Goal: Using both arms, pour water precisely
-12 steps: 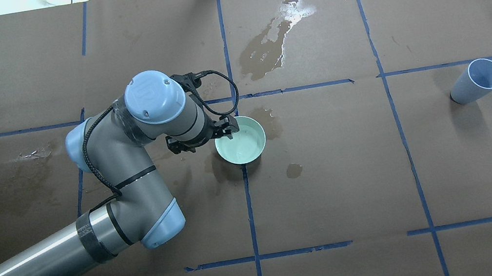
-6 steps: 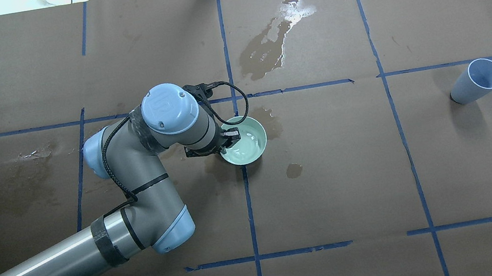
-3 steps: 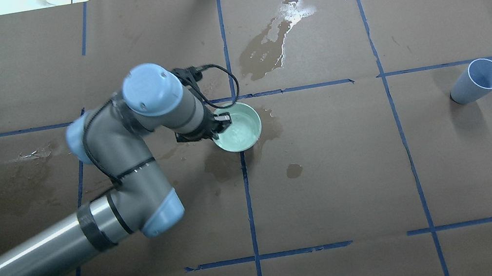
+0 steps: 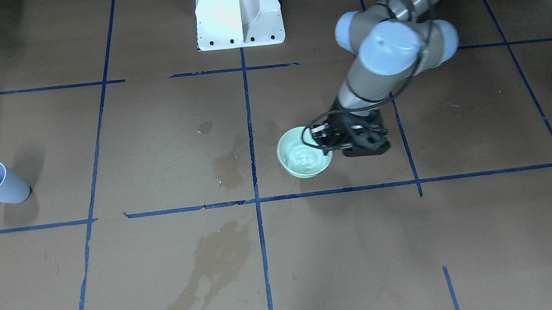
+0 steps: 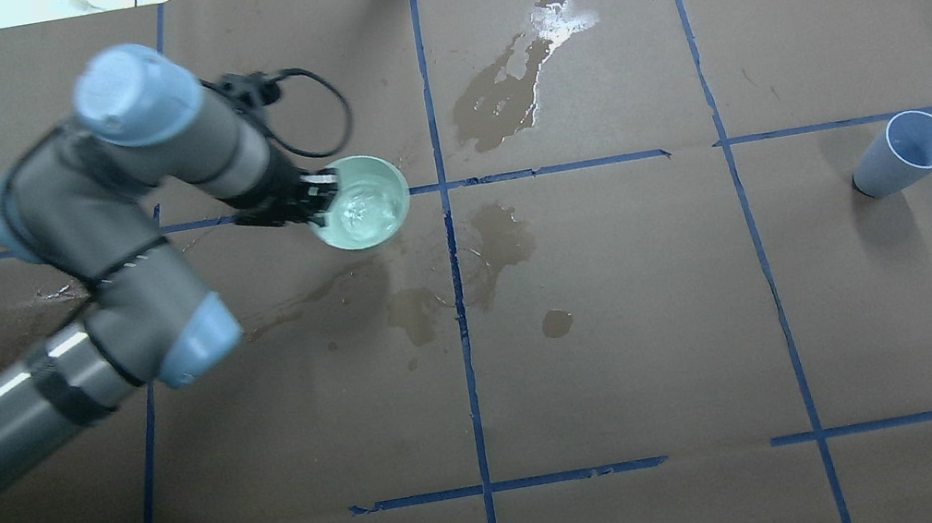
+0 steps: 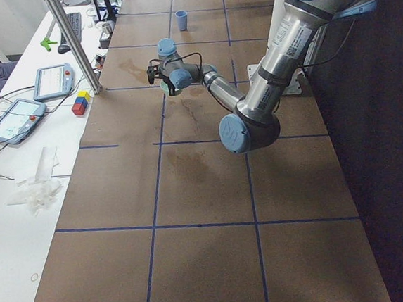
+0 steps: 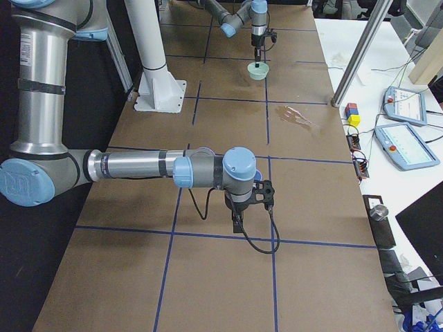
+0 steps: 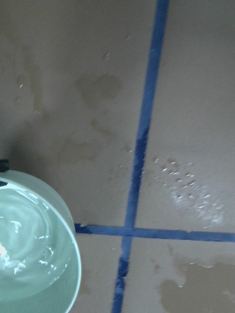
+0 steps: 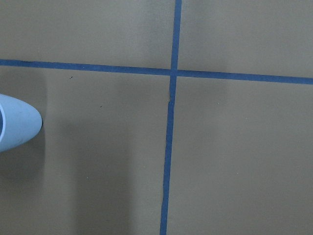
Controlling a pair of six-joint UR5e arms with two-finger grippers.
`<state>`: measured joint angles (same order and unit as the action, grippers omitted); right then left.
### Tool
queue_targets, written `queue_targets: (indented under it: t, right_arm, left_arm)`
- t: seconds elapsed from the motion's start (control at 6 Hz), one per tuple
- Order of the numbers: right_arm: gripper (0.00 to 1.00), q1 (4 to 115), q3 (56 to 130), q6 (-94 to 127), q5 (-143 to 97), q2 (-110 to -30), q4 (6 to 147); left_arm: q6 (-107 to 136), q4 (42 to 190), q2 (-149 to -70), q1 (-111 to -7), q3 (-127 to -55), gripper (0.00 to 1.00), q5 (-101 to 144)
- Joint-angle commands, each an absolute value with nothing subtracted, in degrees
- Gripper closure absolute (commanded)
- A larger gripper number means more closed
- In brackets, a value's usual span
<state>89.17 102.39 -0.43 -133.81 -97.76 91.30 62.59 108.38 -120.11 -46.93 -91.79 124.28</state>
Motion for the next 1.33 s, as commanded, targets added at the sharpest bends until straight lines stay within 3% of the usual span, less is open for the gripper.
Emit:
queue_targets:
  t: [0.0,0.33,0.67,1.17]
  right_arm:
    - [0.00,89.1,102.4,-0.7,-133.9,-97.7,90.9]
    - [0.00,88.7,102.2,-0.9,-133.9,-97.7,88.6]
    - [0.00,88.8,102.2,-1.0,-133.9,-97.7,88.5]
    - [0.00,88.6,102.2,-0.9,-133.9,-97.8,88.6]
  left_arm:
    - [47.3,109.4,-108.5,-57.5,-94.8,1.00,133.3]
    - [40.3,118.8,-96.4,-64.7,-94.0,1.00,139.5]
    - [40.3,126.7,-87.7,-65.5,-94.0,1.00,139.7]
    - [42.8,131.8,-86.7,-65.1,-88.3,0.98,139.0]
